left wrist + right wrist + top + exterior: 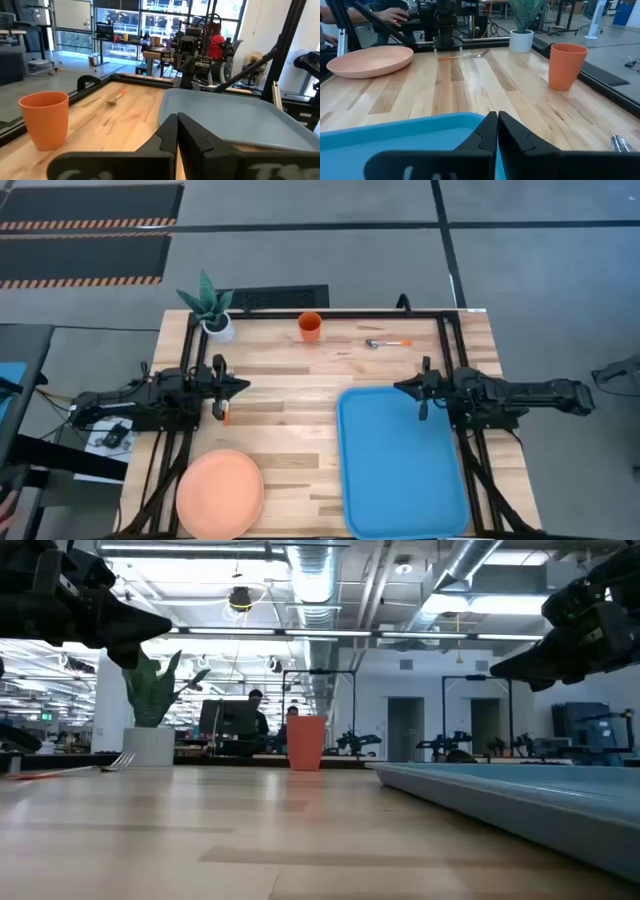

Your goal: Pick and place plate/cup/fork/spoon on tray

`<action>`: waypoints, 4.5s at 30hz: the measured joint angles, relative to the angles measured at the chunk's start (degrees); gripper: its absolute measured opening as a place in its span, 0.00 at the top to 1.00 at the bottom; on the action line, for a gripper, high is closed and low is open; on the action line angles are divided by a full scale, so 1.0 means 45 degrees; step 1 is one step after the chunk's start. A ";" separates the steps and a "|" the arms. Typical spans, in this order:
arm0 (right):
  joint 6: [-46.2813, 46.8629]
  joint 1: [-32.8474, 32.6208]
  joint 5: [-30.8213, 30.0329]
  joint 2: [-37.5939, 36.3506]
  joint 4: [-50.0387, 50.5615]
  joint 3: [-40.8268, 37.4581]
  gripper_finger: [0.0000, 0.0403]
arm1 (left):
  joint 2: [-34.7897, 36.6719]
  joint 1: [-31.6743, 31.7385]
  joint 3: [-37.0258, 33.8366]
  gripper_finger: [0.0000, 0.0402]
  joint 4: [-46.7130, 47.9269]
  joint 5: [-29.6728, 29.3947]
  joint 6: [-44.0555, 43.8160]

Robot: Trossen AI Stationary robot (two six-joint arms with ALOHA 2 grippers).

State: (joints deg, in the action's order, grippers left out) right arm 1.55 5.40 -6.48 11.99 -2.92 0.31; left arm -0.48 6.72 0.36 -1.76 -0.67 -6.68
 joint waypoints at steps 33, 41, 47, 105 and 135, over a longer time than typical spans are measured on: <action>-0.0001 -0.0001 0.0005 -0.0003 -0.0001 -0.0001 0.90 | 0.0002 0.0004 0.0000 1.00 0.0004 0.0000 0.0000; 0.0002 0.0000 0.0000 0.0000 -0.0004 -0.0002 0.90 | -0.0002 0.0004 0.0000 1.00 0.0005 0.0000 0.0000; 0.0003 -0.0003 0.0000 0.0001 -0.0001 -0.0001 0.90 | 0.0000 0.0001 0.0000 1.00 0.0004 0.0000 0.0000; -0.1727 0.3024 0.5790 1.3901 0.6914 0.9974 0.86 | 0.0003 0.0000 0.0000 1.00 -0.0058 -0.0306 0.0316; -0.4150 0.3252 0.5079 2.1933 1.1437 1.5673 0.55 | -0.0002 0.0001 0.0000 1.00 -0.0063 -0.0384 0.0811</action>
State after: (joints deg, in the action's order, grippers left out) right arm -17.12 20.03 16.37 110.68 48.55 70.84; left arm -0.49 6.73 0.36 -2.04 -2.39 -3.03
